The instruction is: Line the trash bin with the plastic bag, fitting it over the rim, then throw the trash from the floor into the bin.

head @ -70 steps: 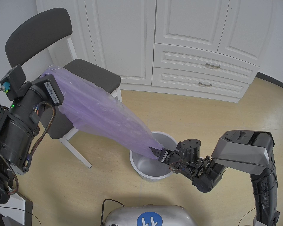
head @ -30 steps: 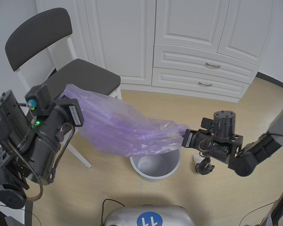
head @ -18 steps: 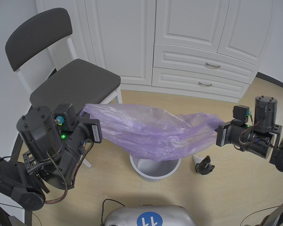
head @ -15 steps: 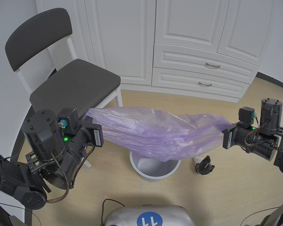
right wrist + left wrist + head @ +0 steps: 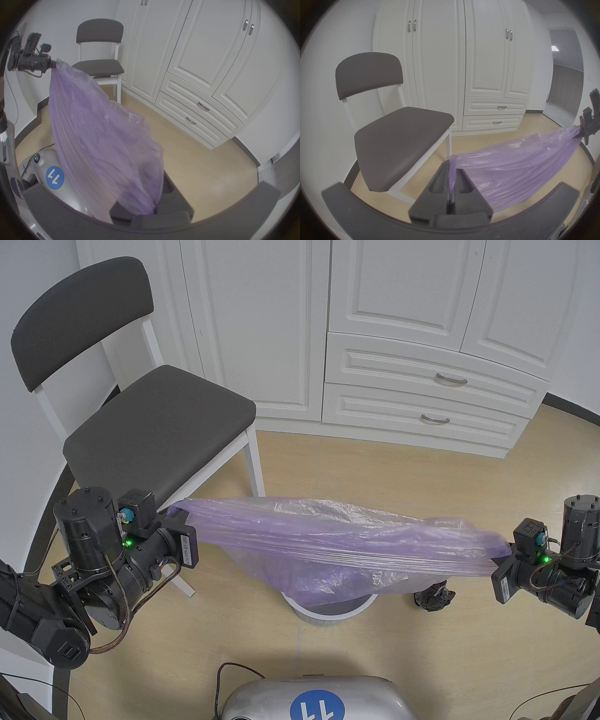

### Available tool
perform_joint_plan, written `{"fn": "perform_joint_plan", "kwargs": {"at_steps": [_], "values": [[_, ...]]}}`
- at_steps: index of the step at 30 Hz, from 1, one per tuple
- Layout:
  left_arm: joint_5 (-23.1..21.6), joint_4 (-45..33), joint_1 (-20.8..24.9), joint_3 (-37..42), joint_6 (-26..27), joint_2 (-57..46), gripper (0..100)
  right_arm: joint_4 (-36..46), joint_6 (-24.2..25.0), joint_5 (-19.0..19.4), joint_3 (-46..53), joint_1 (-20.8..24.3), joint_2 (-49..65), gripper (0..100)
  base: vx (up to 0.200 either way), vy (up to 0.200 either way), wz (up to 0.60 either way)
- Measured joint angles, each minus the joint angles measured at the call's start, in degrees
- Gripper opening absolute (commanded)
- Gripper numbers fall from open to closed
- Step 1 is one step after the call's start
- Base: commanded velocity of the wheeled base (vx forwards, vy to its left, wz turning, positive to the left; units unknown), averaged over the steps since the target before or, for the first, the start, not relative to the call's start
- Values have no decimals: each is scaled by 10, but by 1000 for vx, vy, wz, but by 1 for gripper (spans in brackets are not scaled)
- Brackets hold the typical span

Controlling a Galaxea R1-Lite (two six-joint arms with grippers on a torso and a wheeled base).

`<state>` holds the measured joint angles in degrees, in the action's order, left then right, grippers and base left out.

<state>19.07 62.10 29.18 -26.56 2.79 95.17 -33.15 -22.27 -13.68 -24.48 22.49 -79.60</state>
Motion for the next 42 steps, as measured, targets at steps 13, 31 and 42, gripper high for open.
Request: {"fn": "perform_joint_plan", "kwargs": {"at_steps": [13, 31, 42], "values": [[-2, -1, -14, 4, 4, 3, 0, -8, -30, -13, 20, 2, -8, 0, 0, 0, 0], [3, 220, 56, -20, -1, 84, 0, -289, 23, -13, 44, 106, -53, 0, 0, 0, 0], [4, 253, 161, -24, -22, 133, 0, -549, 41, -17, 73, 179, -178, 0, 0, 0, 0]]}}
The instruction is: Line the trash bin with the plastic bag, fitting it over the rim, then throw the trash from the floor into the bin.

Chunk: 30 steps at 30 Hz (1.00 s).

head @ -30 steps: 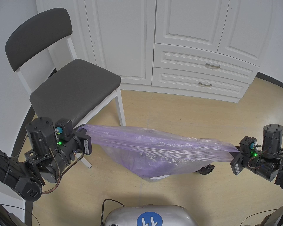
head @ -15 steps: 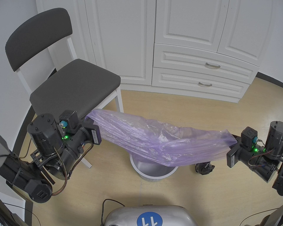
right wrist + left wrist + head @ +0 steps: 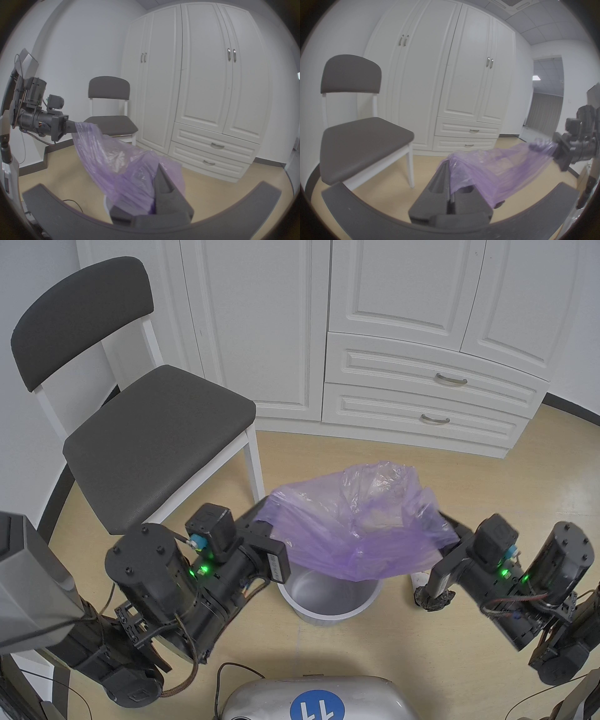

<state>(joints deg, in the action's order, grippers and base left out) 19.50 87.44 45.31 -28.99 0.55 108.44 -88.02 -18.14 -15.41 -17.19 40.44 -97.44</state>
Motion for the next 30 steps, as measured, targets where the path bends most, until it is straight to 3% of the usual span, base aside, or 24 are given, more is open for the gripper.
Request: {"fn": "perform_joint_plan", "kwargs": {"at_steps": [6, 13, 23, 30], "values": [[0, 3, 39, -5, -21, 19, 0, -9, 6, 1, 16, 34, -69, 0, 0, 0, 0], [5, 3, 47, -24, -55, 54, 0, -9, 22, 1, 16, 45, -113, 0, 0, 0, 0], [9, 3, 39, -55, -73, 104, 0, -10, 51, 6, -20, 20, -176, 0, 0, 0, 0], [9, 3, 37, -87, -104, 146, 0, -10, 66, 30, -49, -8, -228, 0, 0, 0, 0]]}}
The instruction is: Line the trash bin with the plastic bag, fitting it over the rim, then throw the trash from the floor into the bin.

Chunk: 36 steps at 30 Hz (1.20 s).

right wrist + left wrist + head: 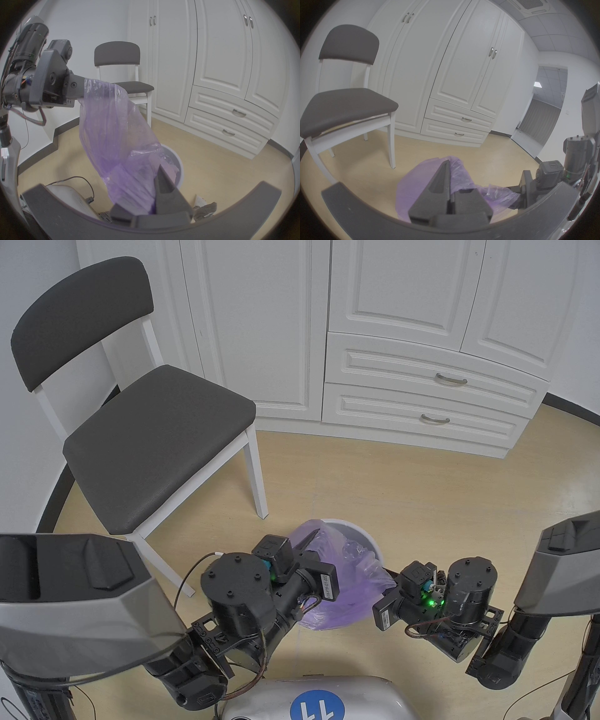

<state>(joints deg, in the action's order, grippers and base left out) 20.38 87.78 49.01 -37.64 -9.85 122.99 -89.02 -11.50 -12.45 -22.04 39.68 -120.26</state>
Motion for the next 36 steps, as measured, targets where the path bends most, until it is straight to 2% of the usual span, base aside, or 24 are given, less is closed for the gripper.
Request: {"fn": "perform_joint_plan", "kwargs": {"at_steps": [4, 10, 26, 36], "values": [[0, 0, 4, -28, -37, 34, 0, 0, 26, 20, -28, -18, -38, 0, 0, 0, 0], [4, -1, 8, -92, -74, 100, 0, 0, 34, 41, -57, -60, -76, 0, 0, 0, 0], [2, -82, -8, -280, -82, 198, 0, 1, 32, 79, -93, -171, -97, 0, 0, 0, 0], [0, -109, -45, -333, -89, 231, 0, 18, 32, 82, -122, -183, -114, 0, 0, 0, 0]]}}
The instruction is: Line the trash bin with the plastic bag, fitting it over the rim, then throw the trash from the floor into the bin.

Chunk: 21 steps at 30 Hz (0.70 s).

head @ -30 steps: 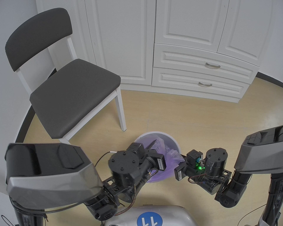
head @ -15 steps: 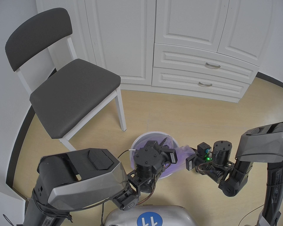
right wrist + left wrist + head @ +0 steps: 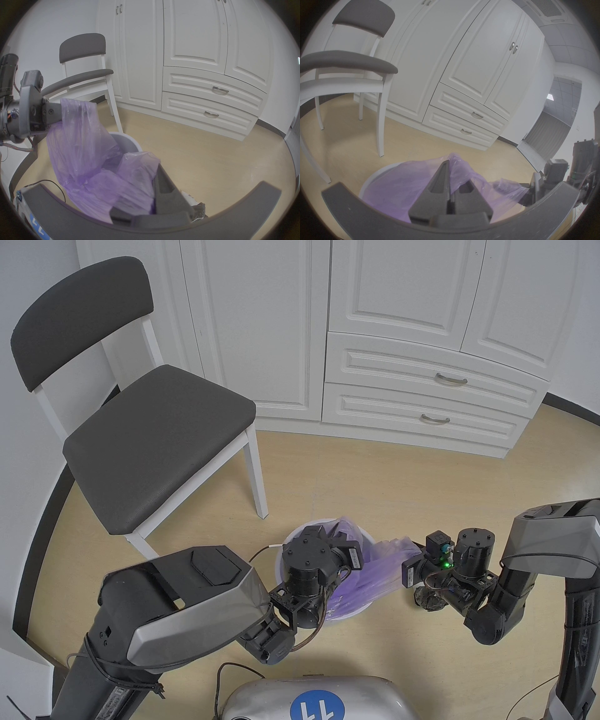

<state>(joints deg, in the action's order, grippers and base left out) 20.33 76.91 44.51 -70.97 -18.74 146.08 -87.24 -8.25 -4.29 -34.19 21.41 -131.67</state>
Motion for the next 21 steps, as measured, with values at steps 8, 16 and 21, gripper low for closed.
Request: {"fn": "perform_joint_plan", "kwargs": {"at_steps": [8, 16, 21], "values": [[0, -38, -28, -49, -28, 47, 0, 0, 3, 0, -10, 2, -12, 0, 0, 0, 0], [0, -49, -32, -66, -42, 70, 0, 2, 18, 0, -24, 8, -19, 0, 0, 0, 0], [1, -68, -29, -90, -43, 94, 0, 2, 27, -1, -29, 12, -20, 0, 0, 0, 0]]}}
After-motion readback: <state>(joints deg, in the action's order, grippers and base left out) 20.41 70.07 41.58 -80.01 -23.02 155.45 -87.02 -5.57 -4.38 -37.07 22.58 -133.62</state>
